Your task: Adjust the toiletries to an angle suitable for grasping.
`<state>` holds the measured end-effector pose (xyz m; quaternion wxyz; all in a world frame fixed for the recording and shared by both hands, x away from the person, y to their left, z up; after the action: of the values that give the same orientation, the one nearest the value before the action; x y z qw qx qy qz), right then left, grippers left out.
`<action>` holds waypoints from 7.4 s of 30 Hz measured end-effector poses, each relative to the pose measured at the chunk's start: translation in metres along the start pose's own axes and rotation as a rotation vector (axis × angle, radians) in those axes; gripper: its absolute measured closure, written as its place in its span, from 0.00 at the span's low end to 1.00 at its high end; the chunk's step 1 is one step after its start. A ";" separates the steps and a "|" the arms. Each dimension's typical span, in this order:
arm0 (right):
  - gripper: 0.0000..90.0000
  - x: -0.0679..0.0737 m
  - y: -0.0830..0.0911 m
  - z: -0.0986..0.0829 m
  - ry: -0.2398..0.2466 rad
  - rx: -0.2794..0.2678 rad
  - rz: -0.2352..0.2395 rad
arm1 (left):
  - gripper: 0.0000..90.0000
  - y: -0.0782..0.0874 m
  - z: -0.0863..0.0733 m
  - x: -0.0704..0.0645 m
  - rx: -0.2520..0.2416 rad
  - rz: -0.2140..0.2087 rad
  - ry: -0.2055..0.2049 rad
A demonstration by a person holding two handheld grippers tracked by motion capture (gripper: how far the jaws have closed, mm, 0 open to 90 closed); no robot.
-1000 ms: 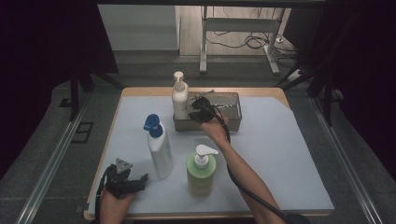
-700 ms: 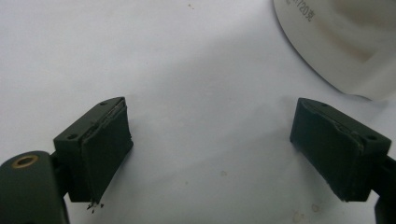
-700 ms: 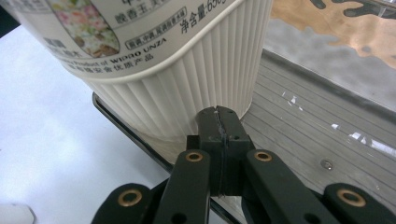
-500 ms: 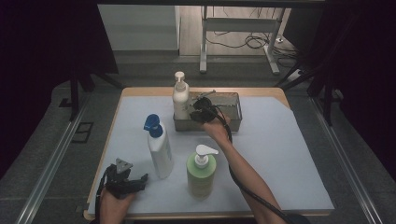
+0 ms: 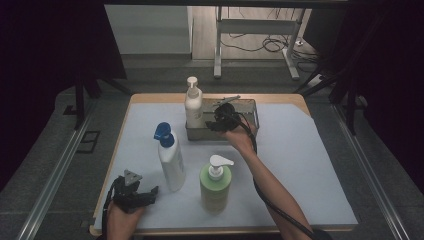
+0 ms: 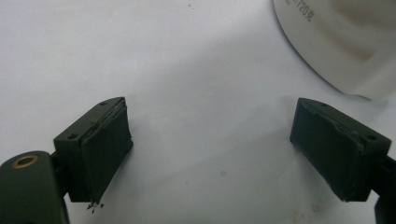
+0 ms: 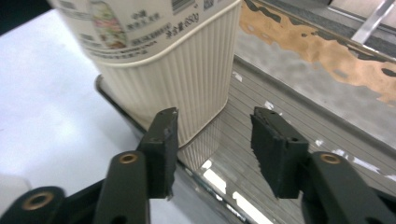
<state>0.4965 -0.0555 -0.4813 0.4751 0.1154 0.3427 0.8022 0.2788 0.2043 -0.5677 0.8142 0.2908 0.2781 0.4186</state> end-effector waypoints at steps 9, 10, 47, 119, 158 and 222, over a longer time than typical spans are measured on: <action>0.42 -0.003 0.022 -0.001 0.000 -0.026 0.054 | 0.13 0.000 0.000 0.000 0.000 -0.001 0.000; 0.41 -0.003 0.024 -0.002 0.007 -0.027 0.059 | 0.13 0.000 0.000 0.000 0.000 0.000 0.001; 0.00 -0.015 0.073 -0.030 0.110 -0.127 0.068 | 0.13 0.000 0.000 0.000 -0.002 0.001 0.000; 0.03 0.053 0.182 -0.147 0.186 -0.066 0.389 | 0.14 0.000 0.000 0.000 -0.004 0.001 0.001; 0.13 0.102 0.169 -0.115 0.246 -0.173 0.311 | 0.14 0.000 0.000 0.000 -0.003 0.000 0.001; 0.14 0.003 0.153 0.003 0.056 -0.176 0.037 | 0.13 0.000 0.000 0.000 -0.003 0.000 0.000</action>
<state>0.3918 -0.0997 -0.3785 0.4588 0.0570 0.2820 0.8407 0.2789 0.2043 -0.5678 0.8144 0.2897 0.2775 0.4192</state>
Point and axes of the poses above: each handheld gripper's, and its own axes: y roughly backward along the jaws, z roughly out of its top, x roughly to its left, the point moved 6 cm from there along -y, roughly forward along the jaws, and after that the axes turned 15 degrees about -z, right-handed, at the moved point
